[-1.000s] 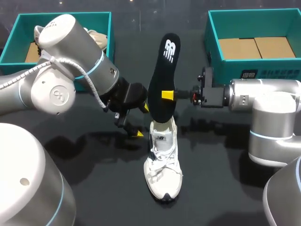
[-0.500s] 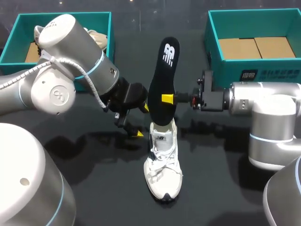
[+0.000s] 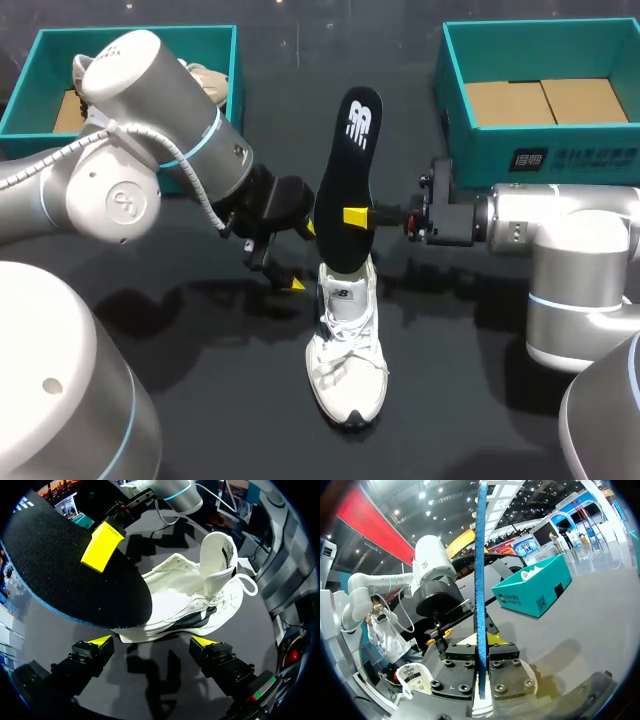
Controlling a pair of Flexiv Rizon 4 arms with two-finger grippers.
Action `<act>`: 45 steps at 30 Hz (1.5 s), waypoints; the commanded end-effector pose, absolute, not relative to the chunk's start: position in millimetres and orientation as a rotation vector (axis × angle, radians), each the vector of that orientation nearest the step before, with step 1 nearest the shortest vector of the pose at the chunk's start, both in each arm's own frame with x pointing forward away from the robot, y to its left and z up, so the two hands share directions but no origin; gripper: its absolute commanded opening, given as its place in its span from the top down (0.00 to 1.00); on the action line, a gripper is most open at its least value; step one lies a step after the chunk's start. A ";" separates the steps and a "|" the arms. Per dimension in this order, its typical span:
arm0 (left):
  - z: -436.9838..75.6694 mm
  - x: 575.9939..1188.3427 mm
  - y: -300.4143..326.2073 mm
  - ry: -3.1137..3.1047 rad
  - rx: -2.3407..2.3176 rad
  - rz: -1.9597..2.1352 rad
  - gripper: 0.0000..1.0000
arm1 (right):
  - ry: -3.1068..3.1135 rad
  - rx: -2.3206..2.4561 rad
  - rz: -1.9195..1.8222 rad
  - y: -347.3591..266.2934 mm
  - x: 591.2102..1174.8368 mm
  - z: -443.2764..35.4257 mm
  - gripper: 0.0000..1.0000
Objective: Take the shoe out of the shoebox, open the shoe tongue, remove and reinsert the insole, then place the shoe into the shoebox
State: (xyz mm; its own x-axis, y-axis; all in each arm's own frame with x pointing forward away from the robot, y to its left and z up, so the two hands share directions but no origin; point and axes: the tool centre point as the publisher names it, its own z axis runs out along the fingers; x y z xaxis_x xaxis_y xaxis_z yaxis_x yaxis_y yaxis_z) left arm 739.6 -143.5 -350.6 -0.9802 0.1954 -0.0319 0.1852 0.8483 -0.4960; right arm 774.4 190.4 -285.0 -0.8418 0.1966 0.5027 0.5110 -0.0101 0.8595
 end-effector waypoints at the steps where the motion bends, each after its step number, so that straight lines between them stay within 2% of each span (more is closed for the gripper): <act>1: -351.1 739.0 -143.0 -3.002 -0.309 0.804 0.00 | -2.029 -0.759 -1.938 191.1 770.2 -287.4 1.00; 24: -351.1 739.0 -143.0 -3.002 -0.309 0.804 0.00 | -2.010 -0.756 -1.911 192.3 758.3 -304.6 1.00; 45: -351.1 739.0 -143.0 -3.002 -0.309 0.804 0.00 | -1.923 -0.773 -1.855 184.3 737.6 -338.7 1.00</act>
State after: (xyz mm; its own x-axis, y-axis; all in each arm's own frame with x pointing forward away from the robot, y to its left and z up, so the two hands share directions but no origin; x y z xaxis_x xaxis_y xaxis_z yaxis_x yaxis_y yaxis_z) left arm 739.7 -143.5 -350.6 -0.9802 0.1954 -0.0319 0.1852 0.8483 -0.4960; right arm 742.2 184.2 -333.3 -0.7885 0.1380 0.5993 0.6031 -0.0175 0.7975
